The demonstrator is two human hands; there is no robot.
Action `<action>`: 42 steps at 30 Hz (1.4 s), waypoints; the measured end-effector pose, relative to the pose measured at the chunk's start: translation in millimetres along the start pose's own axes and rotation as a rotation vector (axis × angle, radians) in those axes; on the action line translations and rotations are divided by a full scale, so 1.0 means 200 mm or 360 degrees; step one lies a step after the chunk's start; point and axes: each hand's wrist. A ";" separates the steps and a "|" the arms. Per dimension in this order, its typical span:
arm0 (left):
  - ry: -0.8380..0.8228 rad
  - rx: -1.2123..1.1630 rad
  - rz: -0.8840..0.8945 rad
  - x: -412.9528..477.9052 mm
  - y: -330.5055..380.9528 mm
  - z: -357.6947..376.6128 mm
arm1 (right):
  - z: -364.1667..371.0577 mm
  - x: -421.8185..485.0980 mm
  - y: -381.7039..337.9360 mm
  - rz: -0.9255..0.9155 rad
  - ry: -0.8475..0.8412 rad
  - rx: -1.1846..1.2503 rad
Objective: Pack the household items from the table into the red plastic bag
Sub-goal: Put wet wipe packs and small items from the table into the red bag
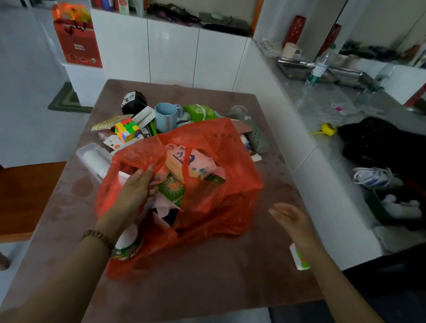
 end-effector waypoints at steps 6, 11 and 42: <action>0.0109 0.0138 0.0043 -0.02 -0.09 0.04 | -0.24 -0.02 0.51 0.0337 0.0000 -0.0414; 0.0232 0.0400 0.0157 -0.05 -0.10 0.08 | -0.22 0.01 0.72 0.0276 0.0032 -0.0757; -0.0153 0.0889 -0.0405 0.39 0.66 -0.73 | 1.13 0.18 -0.93 -0.0453 -0.0564 0.0098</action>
Point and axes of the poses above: each hand's wrist, its own x-axis towards the middle knuckle, its own z-axis out of the palm, y = z × x, and after that the axes turned 10 degrees about -x, right-handed
